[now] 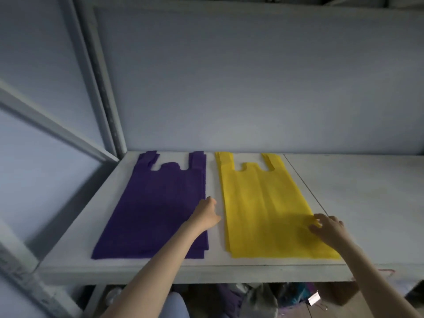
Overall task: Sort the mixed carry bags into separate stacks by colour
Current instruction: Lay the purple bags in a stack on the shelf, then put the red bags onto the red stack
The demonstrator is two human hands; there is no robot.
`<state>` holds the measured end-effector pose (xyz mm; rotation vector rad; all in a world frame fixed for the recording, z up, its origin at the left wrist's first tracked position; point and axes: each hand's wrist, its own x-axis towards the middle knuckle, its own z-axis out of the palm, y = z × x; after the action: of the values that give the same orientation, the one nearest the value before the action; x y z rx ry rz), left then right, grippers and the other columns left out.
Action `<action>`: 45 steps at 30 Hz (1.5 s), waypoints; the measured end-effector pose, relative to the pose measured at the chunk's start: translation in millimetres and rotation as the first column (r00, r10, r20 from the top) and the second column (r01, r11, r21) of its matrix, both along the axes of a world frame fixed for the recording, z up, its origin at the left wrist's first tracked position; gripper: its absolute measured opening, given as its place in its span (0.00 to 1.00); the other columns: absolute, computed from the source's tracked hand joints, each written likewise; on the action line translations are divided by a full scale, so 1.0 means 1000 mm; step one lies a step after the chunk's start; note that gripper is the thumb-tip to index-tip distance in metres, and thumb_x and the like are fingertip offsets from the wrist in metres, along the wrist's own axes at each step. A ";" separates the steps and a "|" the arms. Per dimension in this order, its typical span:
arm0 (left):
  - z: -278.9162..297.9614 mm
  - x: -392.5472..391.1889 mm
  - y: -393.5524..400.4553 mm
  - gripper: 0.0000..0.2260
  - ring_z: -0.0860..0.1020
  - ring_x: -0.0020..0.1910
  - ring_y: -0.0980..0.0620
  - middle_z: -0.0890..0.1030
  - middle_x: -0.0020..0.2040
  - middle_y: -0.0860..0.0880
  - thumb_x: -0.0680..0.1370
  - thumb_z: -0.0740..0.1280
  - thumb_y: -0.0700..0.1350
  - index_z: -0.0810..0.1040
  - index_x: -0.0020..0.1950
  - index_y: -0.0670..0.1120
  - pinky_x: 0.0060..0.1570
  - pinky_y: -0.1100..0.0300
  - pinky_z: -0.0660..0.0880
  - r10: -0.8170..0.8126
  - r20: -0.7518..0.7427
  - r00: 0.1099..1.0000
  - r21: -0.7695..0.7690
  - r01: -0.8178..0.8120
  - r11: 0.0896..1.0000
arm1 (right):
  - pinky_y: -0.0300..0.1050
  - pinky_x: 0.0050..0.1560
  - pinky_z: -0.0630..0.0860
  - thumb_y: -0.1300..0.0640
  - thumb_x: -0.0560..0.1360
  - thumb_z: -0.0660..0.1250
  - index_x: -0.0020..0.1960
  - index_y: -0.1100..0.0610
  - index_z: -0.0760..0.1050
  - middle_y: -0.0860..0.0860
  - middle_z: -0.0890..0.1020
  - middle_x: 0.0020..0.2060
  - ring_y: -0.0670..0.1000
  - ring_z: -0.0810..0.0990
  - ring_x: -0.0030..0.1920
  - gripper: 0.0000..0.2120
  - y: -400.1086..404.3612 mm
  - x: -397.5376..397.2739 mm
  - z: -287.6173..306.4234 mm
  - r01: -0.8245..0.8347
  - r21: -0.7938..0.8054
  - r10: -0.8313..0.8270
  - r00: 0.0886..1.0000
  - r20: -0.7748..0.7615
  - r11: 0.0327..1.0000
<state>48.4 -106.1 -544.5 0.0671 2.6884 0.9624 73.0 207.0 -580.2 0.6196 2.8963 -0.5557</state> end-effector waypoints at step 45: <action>0.586 0.192 -0.068 0.12 0.73 0.43 0.48 0.78 0.46 0.41 0.80 0.59 0.43 0.77 0.54 0.37 0.35 0.60 0.68 0.031 0.181 0.983 -0.218 0.009 0.976 | 0.34 0.32 0.67 0.61 0.77 0.59 0.51 0.60 0.76 0.47 0.74 0.33 0.44 0.72 0.33 0.08 -0.170 0.151 0.628 -0.572 -0.252 0.616 0.771 0.159 0.781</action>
<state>240.3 -173.9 41.4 -0.0781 2.6055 0.6358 223.6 36.9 47.3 -0.2628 2.5543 -0.5960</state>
